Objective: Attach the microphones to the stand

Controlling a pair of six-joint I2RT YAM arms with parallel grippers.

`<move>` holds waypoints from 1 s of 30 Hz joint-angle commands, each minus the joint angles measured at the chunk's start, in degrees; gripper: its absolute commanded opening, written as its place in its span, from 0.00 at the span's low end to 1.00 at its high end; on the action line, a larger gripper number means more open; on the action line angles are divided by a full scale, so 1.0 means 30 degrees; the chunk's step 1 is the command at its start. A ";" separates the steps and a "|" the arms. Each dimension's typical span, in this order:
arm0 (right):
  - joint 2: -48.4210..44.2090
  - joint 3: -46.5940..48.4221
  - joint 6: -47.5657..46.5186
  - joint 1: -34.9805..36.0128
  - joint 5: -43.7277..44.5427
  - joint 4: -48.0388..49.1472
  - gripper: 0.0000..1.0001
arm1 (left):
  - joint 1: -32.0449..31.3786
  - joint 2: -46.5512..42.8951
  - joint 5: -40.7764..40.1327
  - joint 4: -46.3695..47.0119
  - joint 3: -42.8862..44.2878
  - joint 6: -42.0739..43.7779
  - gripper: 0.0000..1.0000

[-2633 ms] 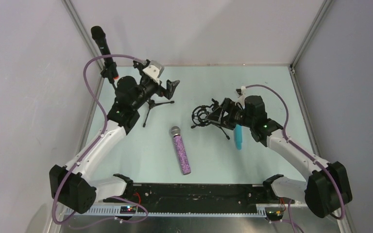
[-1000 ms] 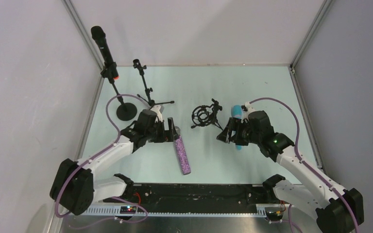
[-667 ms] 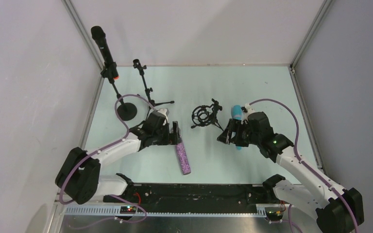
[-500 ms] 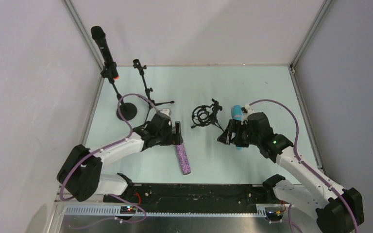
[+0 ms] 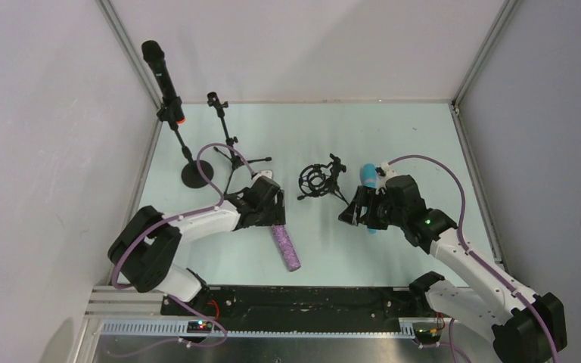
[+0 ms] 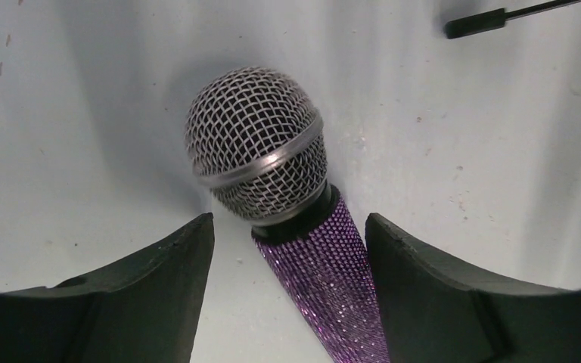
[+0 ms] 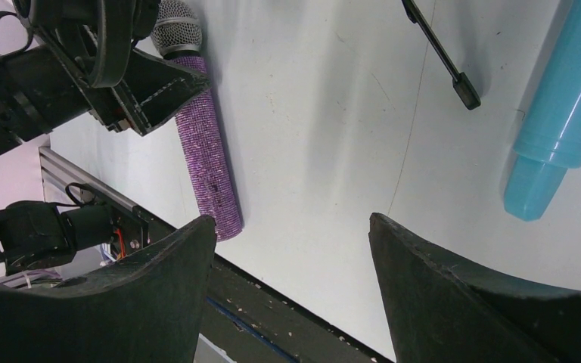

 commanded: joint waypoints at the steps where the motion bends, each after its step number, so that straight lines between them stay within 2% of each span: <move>1: -0.0363 -0.0020 -0.0082 0.0050 0.0216 0.0082 0.78 | -0.0073 0.0541 -0.1232 -0.0183 0.0176 -0.0364 0.76; 5: -0.0366 -0.0189 0.0008 0.0097 0.0283 0.0022 0.78 | -0.0067 0.0356 -0.1746 -0.0247 -0.0189 -0.0312 0.73; 14: -0.0584 -0.0395 0.0183 0.0265 0.0341 0.0149 0.78 | -0.0066 -0.0143 -0.1184 -0.0641 -0.0267 0.0309 0.45; 17: -0.0796 -0.0420 0.0121 0.0286 0.0550 -0.0028 0.77 | -0.0051 -0.0391 -0.1104 -0.0612 -0.0605 0.0459 0.40; 18: -0.0816 -0.0422 0.0118 0.0312 0.0561 -0.0037 0.78 | -0.0063 -0.0636 -0.1112 -0.0603 -0.0681 0.0462 0.27; 20: -0.0855 -0.0423 0.0094 0.0399 0.0462 -0.0030 0.77 | -0.0073 -0.1093 -0.1117 -0.0584 -0.0847 0.0475 0.15; 26: -0.1165 -0.0718 0.0333 0.0556 -0.0280 0.0735 0.77 | -0.0050 -0.2826 0.0126 -0.0586 -0.0329 0.2012 0.10; 28: -0.1385 -0.0742 0.0374 0.0558 -0.0405 0.0796 0.78 | -0.0057 -0.3593 0.0711 -0.0579 -0.0034 0.2379 0.03; 30: -0.1732 -0.0745 0.0379 0.0594 -0.0399 0.0741 0.77 | -0.0054 -0.4480 0.1169 -0.0559 0.0134 0.2502 0.00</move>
